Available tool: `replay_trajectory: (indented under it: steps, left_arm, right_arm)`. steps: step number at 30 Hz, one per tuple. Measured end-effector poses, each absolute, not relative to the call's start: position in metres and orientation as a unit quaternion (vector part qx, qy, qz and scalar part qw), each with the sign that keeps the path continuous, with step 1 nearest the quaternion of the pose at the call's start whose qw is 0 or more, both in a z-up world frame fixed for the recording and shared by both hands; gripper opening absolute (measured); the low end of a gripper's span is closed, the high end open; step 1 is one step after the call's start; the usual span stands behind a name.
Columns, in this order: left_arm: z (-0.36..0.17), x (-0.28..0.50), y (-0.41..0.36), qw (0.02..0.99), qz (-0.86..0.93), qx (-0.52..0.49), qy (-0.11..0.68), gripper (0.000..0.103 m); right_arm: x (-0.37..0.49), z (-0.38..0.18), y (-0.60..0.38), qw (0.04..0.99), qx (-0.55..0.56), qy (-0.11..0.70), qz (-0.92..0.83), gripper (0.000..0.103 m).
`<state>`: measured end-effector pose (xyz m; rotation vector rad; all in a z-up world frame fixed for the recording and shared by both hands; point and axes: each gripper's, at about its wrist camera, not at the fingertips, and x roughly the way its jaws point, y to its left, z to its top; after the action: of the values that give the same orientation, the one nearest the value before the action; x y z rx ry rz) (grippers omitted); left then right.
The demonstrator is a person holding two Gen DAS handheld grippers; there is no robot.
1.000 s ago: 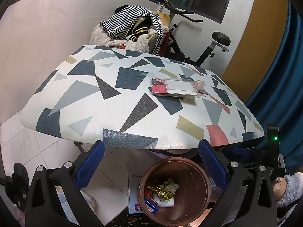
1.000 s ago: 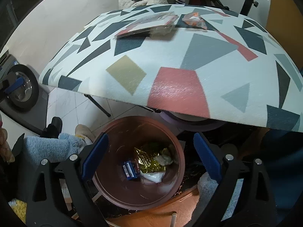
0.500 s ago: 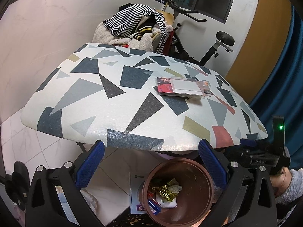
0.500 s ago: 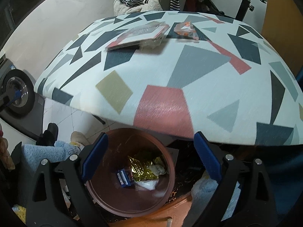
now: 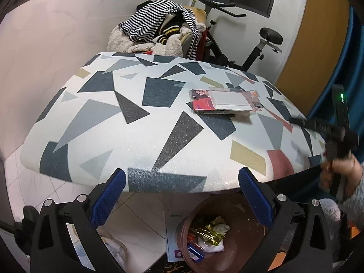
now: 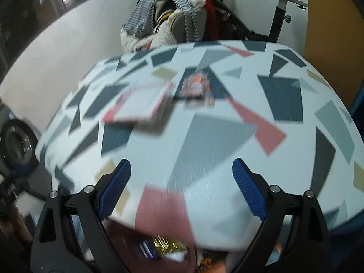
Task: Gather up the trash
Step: 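Move both tools back over the table, then grasp the clear orange-printed packet with the right tool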
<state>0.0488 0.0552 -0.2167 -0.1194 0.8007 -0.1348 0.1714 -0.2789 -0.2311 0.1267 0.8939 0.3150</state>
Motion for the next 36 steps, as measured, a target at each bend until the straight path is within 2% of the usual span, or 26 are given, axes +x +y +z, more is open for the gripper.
replay_trajectory:
  steps: [6,12,19,20,22,23,24,25,36]
  left_arm:
    - [-0.222,0.074,0.051,0.916,-0.071,-0.048,0.393,0.097]
    - [-0.226,0.099,0.041,0.916,-0.079,-0.025,0.392,0.097]
    - [-0.233,0.131,0.016,0.911,-0.111,0.006,0.397,0.097]
    - [-0.233,0.137,0.008,0.911,-0.118,0.02,0.396,0.097]
    - [-0.235,0.145,-0.002,0.909,-0.128,0.037,0.395,0.097]
    - [-0.236,0.151,-0.009,0.908,-0.134,0.047,0.395,0.097]
    - [-0.236,0.155,-0.014,0.907,-0.14,0.055,0.394,0.097]
    - [-0.237,0.161,-0.022,0.905,-0.146,0.067,0.393,0.097]
    - [-0.258,0.221,-0.074,0.884,-0.167,0.187,0.395,0.097]
  right_arm:
    - [0.238,-0.231,-0.285,0.892,0.085,0.421,0.142,0.08]
    - [0.309,-0.249,-0.281,0.878,0.105,0.45,0.128,0.068]
    - [0.35,-0.273,-0.282,0.851,0.16,0.485,0.123,0.066]
    - [0.353,-0.275,-0.283,0.849,0.169,0.485,0.127,0.062]
    - [0.354,-0.273,-0.283,0.848,0.179,0.478,0.146,0.039]
    - [0.353,-0.272,-0.283,0.849,0.175,0.476,0.149,0.035]
    - [0.353,-0.27,-0.282,0.85,0.17,0.474,0.153,0.017]
    - [0.352,-0.269,-0.281,0.852,0.163,0.472,0.157,0.008]
    - [0.32,-0.25,-0.295,0.862,0.176,0.437,0.187,0.007]
